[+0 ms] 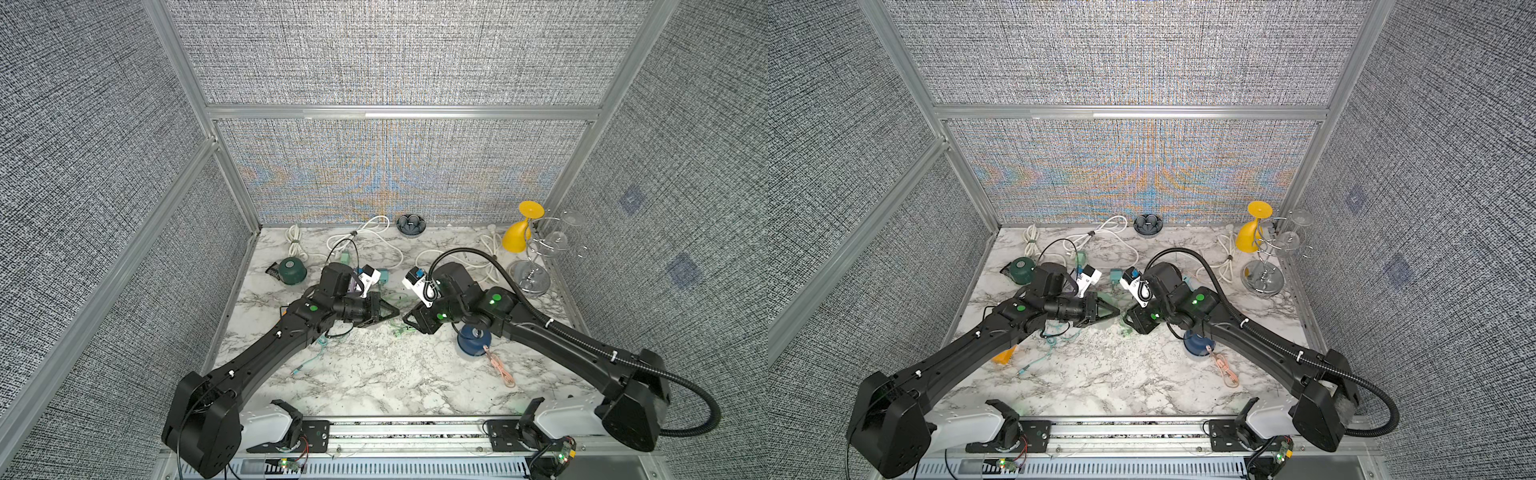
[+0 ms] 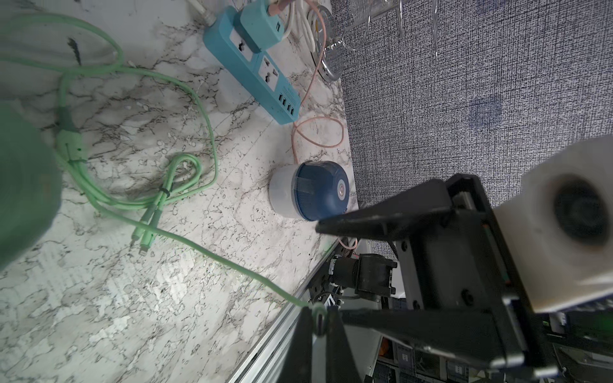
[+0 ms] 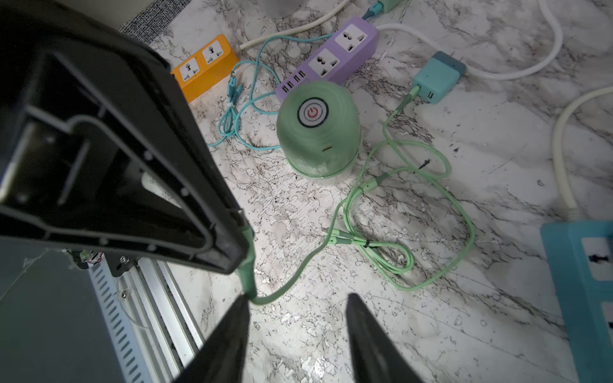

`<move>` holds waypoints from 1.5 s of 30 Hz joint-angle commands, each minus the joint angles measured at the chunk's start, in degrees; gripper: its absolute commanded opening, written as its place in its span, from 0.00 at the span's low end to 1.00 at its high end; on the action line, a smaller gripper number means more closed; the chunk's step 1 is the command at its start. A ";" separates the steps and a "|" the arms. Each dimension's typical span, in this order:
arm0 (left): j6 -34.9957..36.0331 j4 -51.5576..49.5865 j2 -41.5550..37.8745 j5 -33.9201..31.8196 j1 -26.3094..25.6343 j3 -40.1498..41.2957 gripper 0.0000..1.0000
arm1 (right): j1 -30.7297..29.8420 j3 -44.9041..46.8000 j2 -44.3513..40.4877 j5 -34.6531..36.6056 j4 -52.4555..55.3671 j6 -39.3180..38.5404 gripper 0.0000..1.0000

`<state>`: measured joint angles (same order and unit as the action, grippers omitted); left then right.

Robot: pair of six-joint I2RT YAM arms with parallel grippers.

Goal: Charge the cordless meat grinders
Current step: Pick up the charging cable from the center of the board.

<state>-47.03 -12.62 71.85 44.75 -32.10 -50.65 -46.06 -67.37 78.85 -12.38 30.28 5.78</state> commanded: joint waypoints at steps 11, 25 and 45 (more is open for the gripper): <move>-0.50 -1.22 -1.62 -0.19 0.15 -0.36 0.00 | -1.62 -4.21 3.94 -0.58 1.80 -2.26 0.42; 0.80 -3.28 -1.58 -1.51 0.72 -0.85 0.00 | -2.16 -1.33 -1.08 -0.99 1.71 -2.88 0.36; 1.06 -3.37 -2.02 -0.69 0.98 -0.24 0.00 | -4.47 -7.64 7.05 4.45 3.38 -3.65 0.28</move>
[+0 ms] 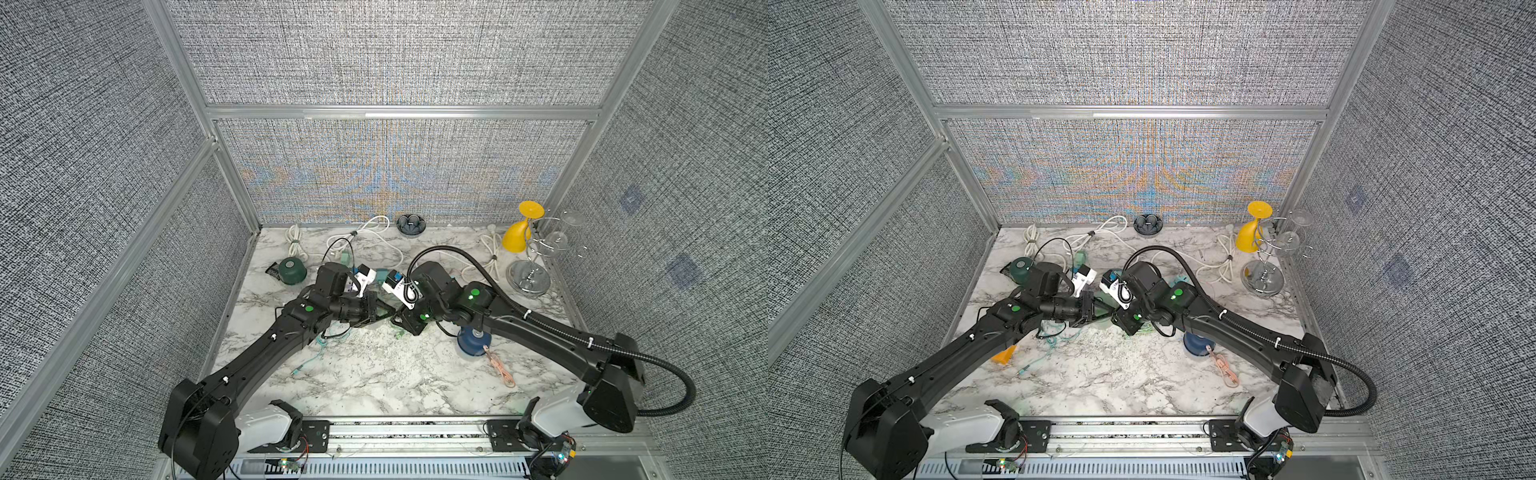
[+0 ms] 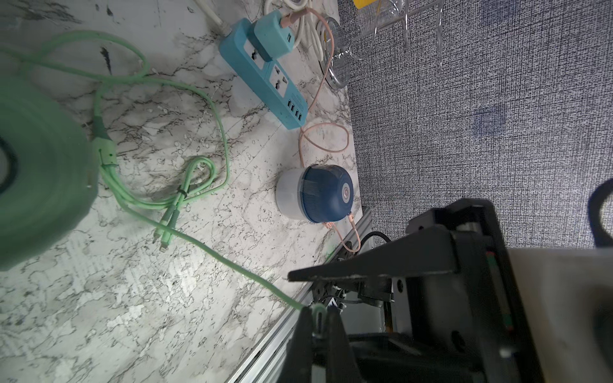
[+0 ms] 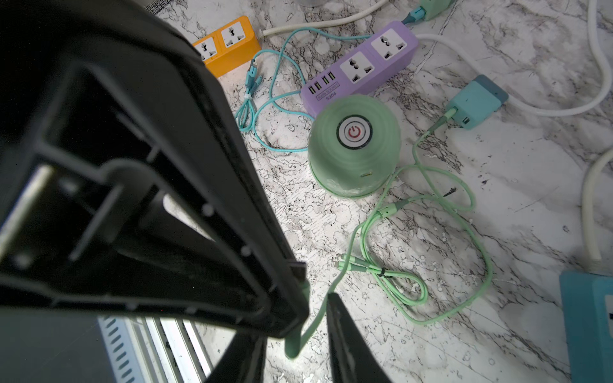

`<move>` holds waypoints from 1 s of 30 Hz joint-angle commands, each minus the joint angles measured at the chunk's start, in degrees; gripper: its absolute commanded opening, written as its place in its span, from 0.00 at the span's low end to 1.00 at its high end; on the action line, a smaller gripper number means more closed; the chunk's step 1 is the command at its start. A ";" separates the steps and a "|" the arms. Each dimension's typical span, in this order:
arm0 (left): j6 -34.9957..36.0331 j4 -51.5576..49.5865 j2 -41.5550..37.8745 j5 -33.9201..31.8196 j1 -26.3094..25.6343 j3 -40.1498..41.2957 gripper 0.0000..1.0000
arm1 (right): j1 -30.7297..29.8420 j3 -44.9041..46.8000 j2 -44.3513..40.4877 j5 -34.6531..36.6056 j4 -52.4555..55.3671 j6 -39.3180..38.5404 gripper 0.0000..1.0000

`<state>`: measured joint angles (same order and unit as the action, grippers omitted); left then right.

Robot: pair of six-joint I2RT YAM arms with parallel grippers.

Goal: Charge the cordless meat grinders
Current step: Pick up the charging cable from the center of the board.

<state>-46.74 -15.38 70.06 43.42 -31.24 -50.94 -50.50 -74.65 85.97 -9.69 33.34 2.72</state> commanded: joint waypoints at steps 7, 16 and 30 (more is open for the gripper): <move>0.60 -0.44 0.12 0.92 0.31 -0.13 0.00 | -0.02 -0.24 -0.38 1.93 0.45 -0.70 0.18; 0.51 -0.14 0.74 1.40 0.39 -0.22 0.00 | -0.04 -0.85 -0.29 2.18 0.12 -0.69 0.16; 3.15 -4.74 -2.96 -4.54 2.08 -0.48 0.74 | 0.57 0.68 0.08 2.89 1.26 -0.89 0.00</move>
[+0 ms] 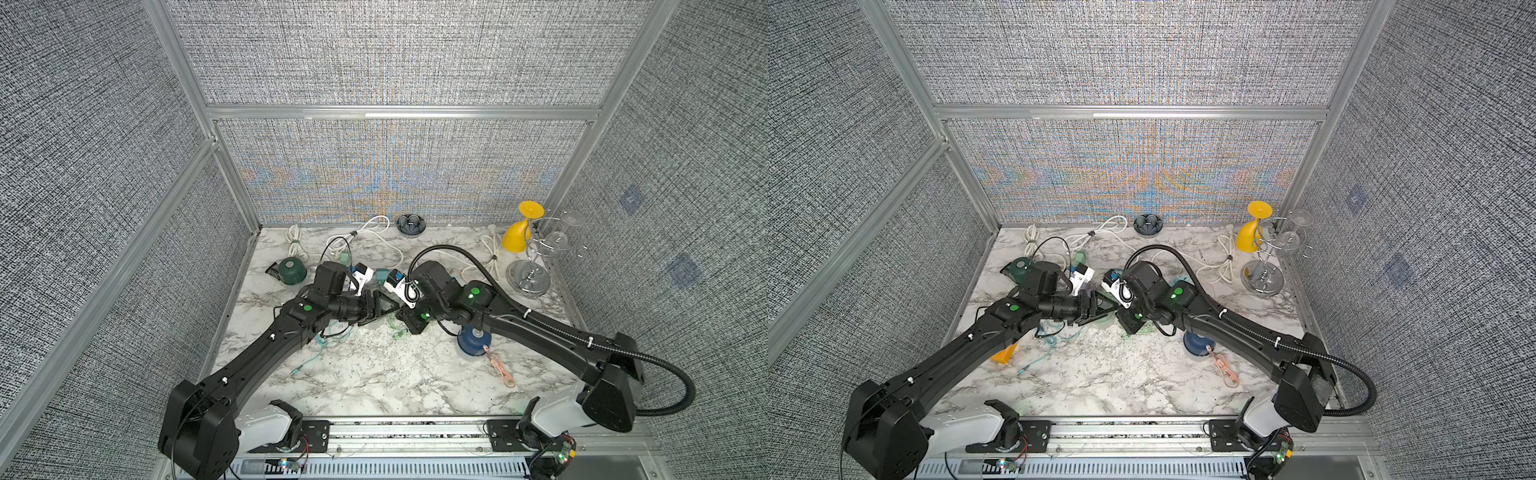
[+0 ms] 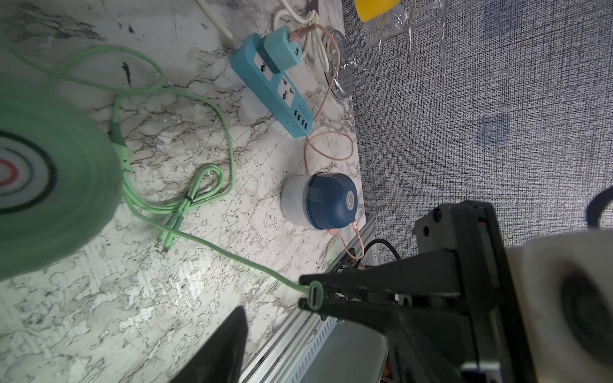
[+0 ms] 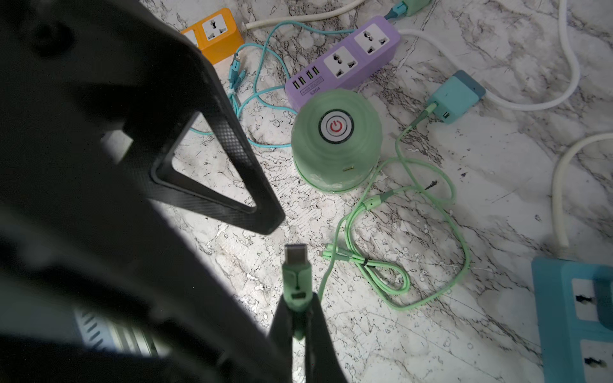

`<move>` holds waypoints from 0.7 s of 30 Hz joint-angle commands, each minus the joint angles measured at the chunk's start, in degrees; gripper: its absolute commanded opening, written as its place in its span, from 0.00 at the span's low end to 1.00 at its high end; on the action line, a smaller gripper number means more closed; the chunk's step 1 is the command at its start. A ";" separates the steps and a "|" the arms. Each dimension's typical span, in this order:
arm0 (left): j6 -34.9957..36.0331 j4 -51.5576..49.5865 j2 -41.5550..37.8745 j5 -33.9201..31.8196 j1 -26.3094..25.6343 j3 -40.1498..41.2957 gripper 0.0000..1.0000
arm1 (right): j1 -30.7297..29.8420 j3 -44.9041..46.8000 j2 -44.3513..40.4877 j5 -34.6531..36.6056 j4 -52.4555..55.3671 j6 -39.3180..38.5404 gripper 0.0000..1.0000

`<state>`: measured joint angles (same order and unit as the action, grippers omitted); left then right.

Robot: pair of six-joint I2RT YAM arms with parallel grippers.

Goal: Charge the cordless meat grinders
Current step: Pick up the charging cable from the center of the board, then pick up the cordless meat grinder at the center of the board.

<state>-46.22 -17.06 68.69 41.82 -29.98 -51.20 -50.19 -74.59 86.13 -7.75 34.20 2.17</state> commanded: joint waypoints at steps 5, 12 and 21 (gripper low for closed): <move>10.94 -5.10 -9.27 -23.11 0.99 8.48 0.83 | 2.08 4.57 -1.25 0.47 0.66 0.51 0.00; 16.07 10.02 -3.03 -32.44 -2.09 18.84 0.97 | 4.13 9.71 -3.79 -0.42 -1.41 3.04 0.00; 22.80 18.43 5.51 -44.11 -10.82 20.30 0.99 | 5.60 12.15 -5.75 -0.37 -1.84 3.79 0.00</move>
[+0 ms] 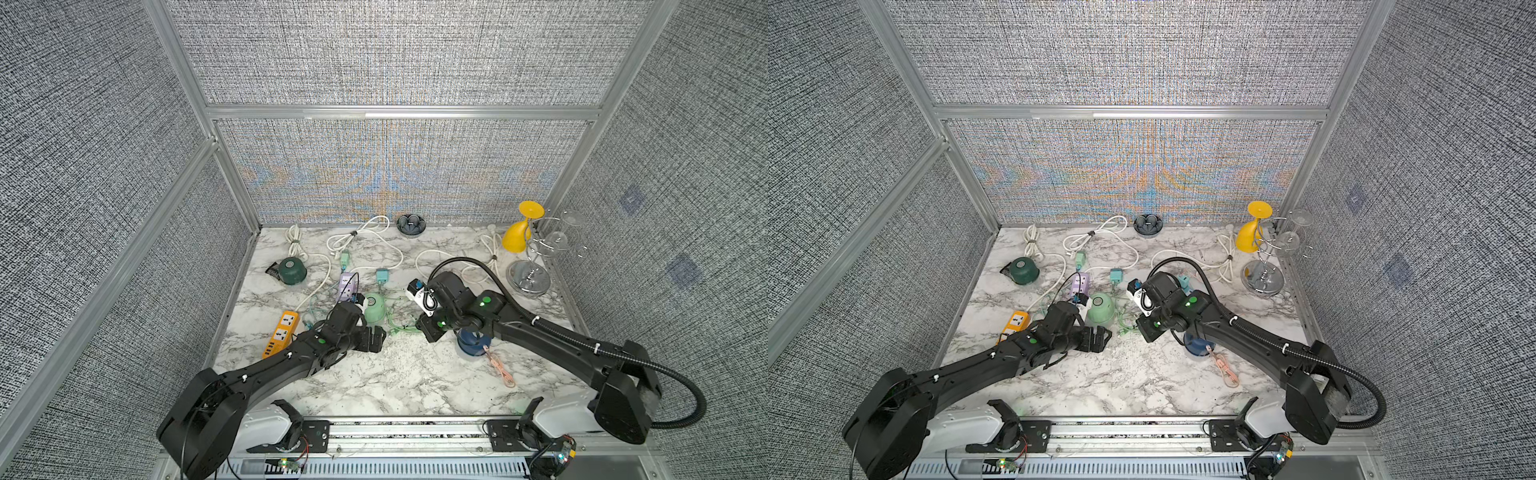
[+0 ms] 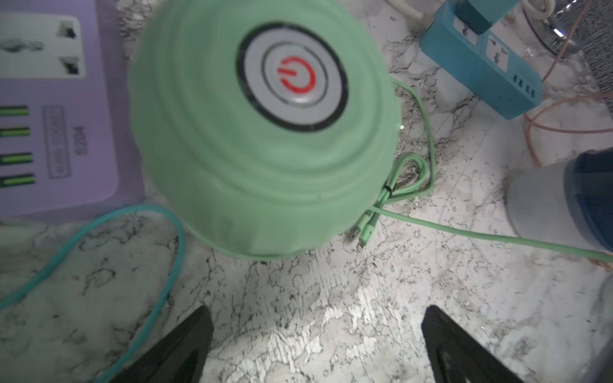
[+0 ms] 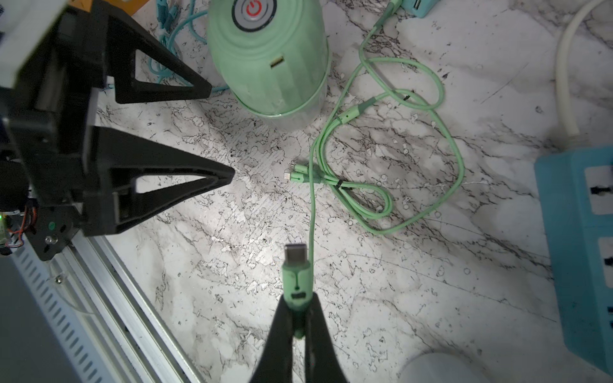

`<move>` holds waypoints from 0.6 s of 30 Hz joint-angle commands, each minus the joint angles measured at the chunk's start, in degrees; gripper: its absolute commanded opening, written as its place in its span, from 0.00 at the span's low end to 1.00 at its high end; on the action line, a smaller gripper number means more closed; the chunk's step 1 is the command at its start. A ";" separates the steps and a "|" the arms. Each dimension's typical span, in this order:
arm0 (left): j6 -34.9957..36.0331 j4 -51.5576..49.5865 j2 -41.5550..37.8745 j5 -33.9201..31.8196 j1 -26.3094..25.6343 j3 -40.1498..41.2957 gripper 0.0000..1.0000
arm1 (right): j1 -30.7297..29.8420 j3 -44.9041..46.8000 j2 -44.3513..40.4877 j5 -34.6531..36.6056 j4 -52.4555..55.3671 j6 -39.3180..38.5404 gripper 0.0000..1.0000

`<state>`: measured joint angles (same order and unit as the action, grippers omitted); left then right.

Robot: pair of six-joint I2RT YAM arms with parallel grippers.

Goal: Charge the cordless meat grinders
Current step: Pick up the cordless meat grinder at the center of the board.

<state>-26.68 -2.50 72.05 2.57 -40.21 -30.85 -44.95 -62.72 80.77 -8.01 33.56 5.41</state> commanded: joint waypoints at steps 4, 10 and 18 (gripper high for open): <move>4.49 9.67 5.96 -6.05 -1.01 0.90 0.99 | 1.21 0.27 -0.83 -0.37 -1.04 0.73 0.00; 7.48 15.01 10.13 -10.76 -1.28 0.51 0.99 | 1.75 0.65 -1.92 -0.78 -0.99 1.01 0.00; 11.61 28.41 15.37 -14.06 -1.28 3.60 0.99 | 2.23 0.47 -2.70 -1.23 -0.18 1.01 0.00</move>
<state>-17.30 18.50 86.67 -9.13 -41.50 -28.14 -42.78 -61.98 78.41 -8.51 32.91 6.11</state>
